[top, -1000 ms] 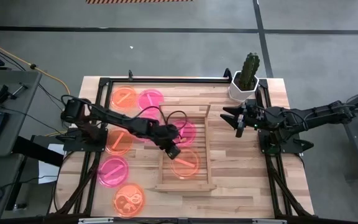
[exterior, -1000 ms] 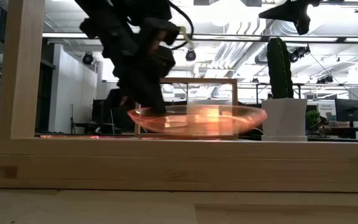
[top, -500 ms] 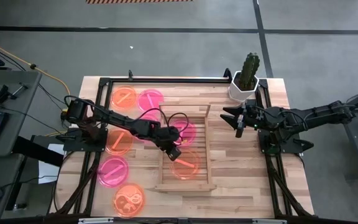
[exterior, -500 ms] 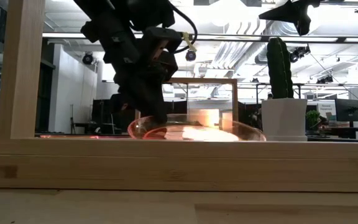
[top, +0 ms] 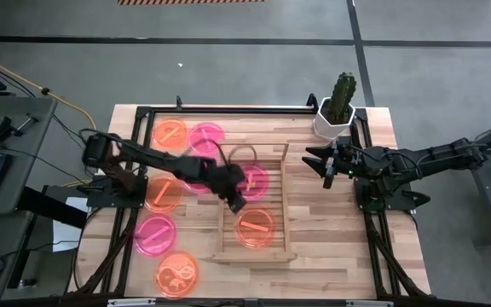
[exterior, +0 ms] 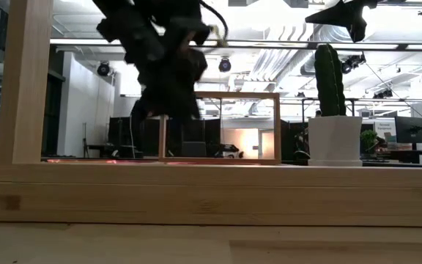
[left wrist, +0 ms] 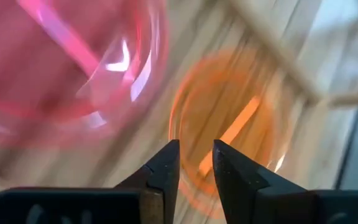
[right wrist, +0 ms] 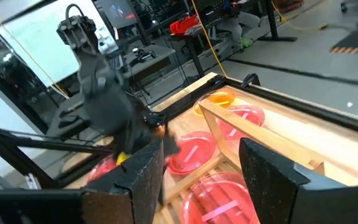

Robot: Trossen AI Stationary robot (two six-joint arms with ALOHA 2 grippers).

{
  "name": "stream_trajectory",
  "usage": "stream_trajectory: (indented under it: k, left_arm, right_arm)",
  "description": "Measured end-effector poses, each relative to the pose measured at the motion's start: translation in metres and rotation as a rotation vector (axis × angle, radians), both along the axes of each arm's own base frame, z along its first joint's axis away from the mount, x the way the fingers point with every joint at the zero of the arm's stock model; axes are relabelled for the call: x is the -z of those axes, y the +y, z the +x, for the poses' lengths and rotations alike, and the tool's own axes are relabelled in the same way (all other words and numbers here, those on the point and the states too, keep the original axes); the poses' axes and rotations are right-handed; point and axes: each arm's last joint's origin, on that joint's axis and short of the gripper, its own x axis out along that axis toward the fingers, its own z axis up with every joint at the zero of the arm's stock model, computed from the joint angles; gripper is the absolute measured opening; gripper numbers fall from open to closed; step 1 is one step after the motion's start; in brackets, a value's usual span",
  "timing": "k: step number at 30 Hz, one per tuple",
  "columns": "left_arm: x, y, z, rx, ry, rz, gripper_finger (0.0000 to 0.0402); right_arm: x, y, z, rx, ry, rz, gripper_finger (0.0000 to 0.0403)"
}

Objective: Place and stack plates onto a shelf
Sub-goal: Stack the pink plate on top of the pink plate on the shelf

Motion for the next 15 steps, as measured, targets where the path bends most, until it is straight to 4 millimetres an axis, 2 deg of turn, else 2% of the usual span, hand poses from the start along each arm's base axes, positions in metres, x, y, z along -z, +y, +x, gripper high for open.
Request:
stream_trajectory:
  k: [5,10,12,15]
  left_arm:
    - [-0.065,0.021,-0.025,-0.083,-0.220,0.124,0.0096]
    - [-0.129,0.016,-0.067,-0.149,-0.465,0.305,0.0095]
    - [-0.139,0.008,-0.085,-0.167,-0.526,0.363,0.0095]
    - [-0.134,0.002,-0.110,-0.200,-0.538,0.392,0.0096]
  right_arm:
    - [0.000,0.000,0.000,0.005,-0.013,0.035,0.0195]
    - [0.000,0.000,0.000,0.004,-0.012,0.033,0.0195]
    - [0.000,0.000,0.000,0.004,-0.012,0.032,0.0195]
    - [0.000,0.000,0.000,0.004,-0.012,0.032,0.0195]
